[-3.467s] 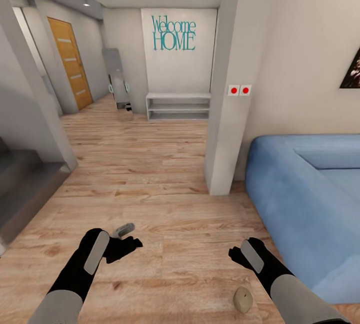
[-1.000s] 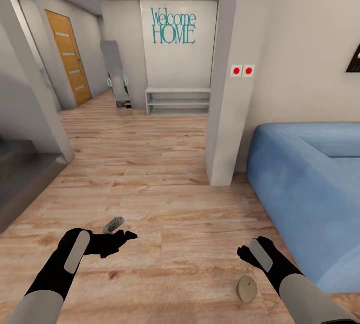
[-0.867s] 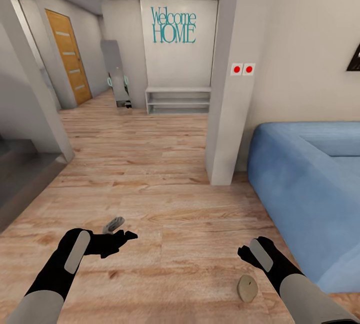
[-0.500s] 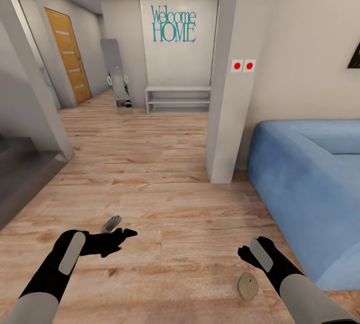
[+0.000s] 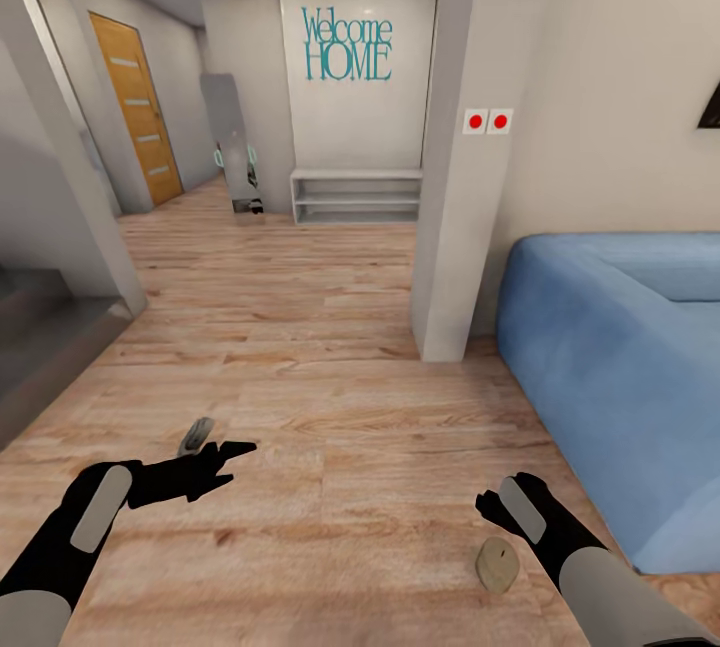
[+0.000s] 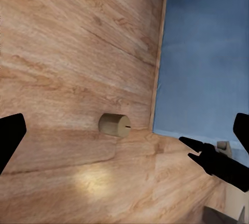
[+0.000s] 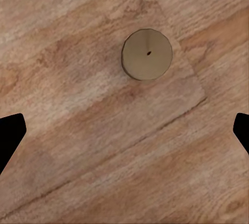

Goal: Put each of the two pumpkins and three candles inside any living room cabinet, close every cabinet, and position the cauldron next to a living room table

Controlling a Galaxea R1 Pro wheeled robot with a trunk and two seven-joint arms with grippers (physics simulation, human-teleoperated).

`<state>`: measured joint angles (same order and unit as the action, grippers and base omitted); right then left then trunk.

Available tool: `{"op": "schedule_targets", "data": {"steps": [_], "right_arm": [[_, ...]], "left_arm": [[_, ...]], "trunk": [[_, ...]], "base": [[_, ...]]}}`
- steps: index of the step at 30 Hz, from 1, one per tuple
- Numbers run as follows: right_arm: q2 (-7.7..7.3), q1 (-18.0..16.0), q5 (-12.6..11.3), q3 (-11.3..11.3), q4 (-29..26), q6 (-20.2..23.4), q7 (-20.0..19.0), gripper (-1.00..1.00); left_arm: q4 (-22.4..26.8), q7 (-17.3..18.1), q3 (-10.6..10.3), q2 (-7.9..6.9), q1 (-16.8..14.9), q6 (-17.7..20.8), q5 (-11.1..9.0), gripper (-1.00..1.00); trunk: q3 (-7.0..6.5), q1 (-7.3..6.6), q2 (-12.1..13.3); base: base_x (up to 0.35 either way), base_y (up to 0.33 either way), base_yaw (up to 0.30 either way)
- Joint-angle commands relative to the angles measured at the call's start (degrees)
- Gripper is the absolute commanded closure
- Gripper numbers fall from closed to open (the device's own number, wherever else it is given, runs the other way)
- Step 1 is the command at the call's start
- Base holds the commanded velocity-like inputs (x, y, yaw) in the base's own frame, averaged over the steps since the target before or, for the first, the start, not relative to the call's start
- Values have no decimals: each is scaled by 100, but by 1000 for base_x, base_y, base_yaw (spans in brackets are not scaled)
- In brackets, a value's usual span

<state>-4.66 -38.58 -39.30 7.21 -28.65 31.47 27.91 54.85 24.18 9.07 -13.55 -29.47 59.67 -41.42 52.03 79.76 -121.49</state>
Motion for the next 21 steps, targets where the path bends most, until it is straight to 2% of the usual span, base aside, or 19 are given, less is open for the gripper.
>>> {"op": "schedule_targets", "data": {"steps": [1,21], "right_arm": [[0,0,1,0,0,-2,1,-100],[0,0,10,17,0,-4,-5,-100]], "left_arm": [[0,2,0,0,0,1,-4,-100],[-9,8,-10,1,0,1,-1,-100]], "trunk": [[18,23,-42],[377,462,-844]], "base": [[0,0,0],[0,0,0]]}}
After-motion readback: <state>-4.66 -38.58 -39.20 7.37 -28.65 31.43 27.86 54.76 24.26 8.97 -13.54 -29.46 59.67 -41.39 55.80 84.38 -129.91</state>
